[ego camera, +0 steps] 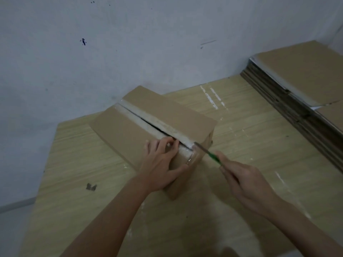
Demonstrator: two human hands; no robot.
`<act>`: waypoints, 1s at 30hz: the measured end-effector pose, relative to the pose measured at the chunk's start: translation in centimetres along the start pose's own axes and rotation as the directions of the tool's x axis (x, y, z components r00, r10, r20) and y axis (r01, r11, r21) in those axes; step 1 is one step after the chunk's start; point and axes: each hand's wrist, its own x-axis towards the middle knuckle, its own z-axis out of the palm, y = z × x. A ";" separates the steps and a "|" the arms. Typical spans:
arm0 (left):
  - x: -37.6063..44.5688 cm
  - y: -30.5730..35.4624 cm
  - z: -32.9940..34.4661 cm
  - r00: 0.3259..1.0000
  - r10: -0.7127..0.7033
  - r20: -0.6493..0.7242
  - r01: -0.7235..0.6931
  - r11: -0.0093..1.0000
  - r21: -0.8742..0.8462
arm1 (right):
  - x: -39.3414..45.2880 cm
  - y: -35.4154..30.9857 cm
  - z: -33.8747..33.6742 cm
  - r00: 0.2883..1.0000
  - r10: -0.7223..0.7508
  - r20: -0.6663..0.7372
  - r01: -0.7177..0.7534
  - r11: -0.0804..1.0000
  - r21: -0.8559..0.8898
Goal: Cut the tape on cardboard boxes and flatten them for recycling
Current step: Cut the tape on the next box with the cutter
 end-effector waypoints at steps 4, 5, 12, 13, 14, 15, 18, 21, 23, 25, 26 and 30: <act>0.4 0.5 -0.1 0.995 -0.053 0.090 0.054 0.999 -0.006 | 0.9 -1.1 1.4 0.892 0.440 0.105 -0.420 0.721 0.550; 0.5 0.6 -0.2 0.991 -0.068 0.116 0.073 0.997 -0.036 | 1.4 -1.7 1.6 0.862 0.488 0.133 -0.455 0.634 0.625; 0.7 0.8 -0.7 0.985 -0.122 0.123 0.150 0.957 -0.249 | 0.7 -1.7 2.1 0.959 0.260 -0.112 -0.234 0.951 0.200; 0.7 0.7 -0.6 0.986 -0.116 0.117 0.142 0.958 -0.249 | 0.6 -1.5 2.3 0.964 0.221 -0.150 -0.203 0.971 0.130; 0.7 0.6 -0.5 0.988 -0.108 0.106 0.132 0.960 -0.248 | 0.7 -1.3 2.5 0.966 0.188 -0.178 -0.178 0.981 0.074; 0.7 0.6 -0.4 0.990 -0.104 0.094 0.124 0.962 -0.245 | 0.9 -1.2 2.6 0.967 0.161 -0.197 -0.157 0.987 0.035; 0.8 0.5 -0.3 0.993 -0.099 0.071 0.114 0.964 -0.239 | 1.5 -0.9 2.7 0.965 0.109 -0.240 -0.125 0.991 -0.052; 0.7 0.6 -0.4 0.992 -0.095 0.082 0.111 0.969 -0.219 | 2.0 -1.5 2.9 0.963 0.094 -0.254 -0.128 0.984 -0.124; 0.7 0.7 -0.5 0.991 -0.093 0.096 0.112 0.970 -0.217 | 2.4 -2.1 3.1 0.962 0.084 -0.260 -0.137 0.972 -0.193; 0.7 0.7 -0.5 0.991 -0.095 0.098 0.114 0.970 -0.214 | 2.8 -2.8 3.2 0.966 0.078 -0.246 -0.144 0.954 -0.265; 0.7 0.8 -0.6 0.990 -0.099 0.100 0.119 0.970 -0.211 | 3.0 -3.2 3.3 0.970 0.083 -0.227 -0.152 0.939 -0.309; 0.7 0.8 -0.5 0.992 -0.087 0.087 0.105 0.968 -0.226 | 4.1 -4.3 3.3 0.975 0.153 -0.162 -0.214 0.849 -0.483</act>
